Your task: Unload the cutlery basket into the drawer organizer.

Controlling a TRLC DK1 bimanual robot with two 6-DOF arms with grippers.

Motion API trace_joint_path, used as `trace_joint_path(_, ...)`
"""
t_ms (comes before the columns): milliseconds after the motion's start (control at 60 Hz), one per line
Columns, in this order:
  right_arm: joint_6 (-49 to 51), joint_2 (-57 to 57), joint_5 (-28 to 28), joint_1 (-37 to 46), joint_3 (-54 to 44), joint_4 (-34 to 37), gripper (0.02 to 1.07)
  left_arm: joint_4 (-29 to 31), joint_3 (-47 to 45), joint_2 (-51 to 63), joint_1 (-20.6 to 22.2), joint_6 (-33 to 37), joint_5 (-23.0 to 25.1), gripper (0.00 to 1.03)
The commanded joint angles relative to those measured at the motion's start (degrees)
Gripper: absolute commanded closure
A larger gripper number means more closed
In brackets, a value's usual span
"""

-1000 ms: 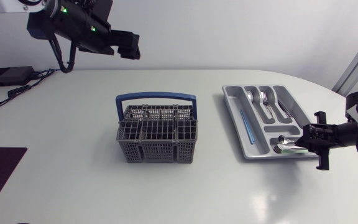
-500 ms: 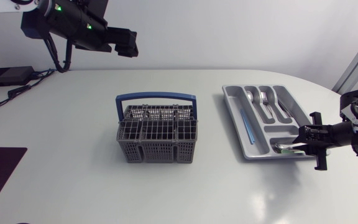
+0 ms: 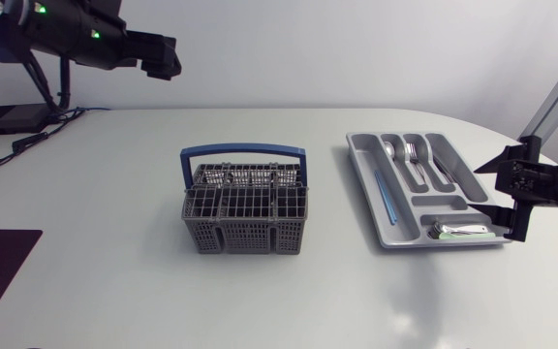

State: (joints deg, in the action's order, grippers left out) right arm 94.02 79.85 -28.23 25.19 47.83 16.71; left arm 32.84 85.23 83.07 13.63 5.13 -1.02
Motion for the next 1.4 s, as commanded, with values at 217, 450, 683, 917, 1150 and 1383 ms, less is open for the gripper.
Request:
trace_joint_path(217, -20.4, -16.2, -2.5, -4.3, -7.3, -1.9, 0.08, -6.3, -11.8, -10.6, -5.0, 3.6, -0.5, 0.04)
trace_joint_path(450, -36.7, -30.1, -1.6, -14.0, -16.4, -8.4, 0.23, -8.1, -20.8, -19.3, -7.9, 5.2, -0.5, 0.04)
trace_joint_path(683, -53.4, -33.4, 10.5, -40.9, -21.9, -18.8, 1.0, -8.1, -27.8, -27.3, -7.9, 5.8, -0.5, 0.04)
trace_joint_path(917, -59.7, -20.1, 20.1, -56.0, -20.5, -31.0, 1.01, -8.2, -32.2, -32.6, -8.1, 5.9, -0.6, 0.04)
trace_joint_path(1150, -60.6, -4.8, 22.2, -58.7, -18.0, -41.8, 1.01, -9.0, -35.5, -35.4, -8.5, 7.1, -1.4, 0.04)
trace_joint_path(1383, -58.3, 1.4, 21.7, -59.5, -13.6, -42.3, 1.01, -9.6, -37.7, -36.7, -8.5, 7.2, -1.9, 0.04)
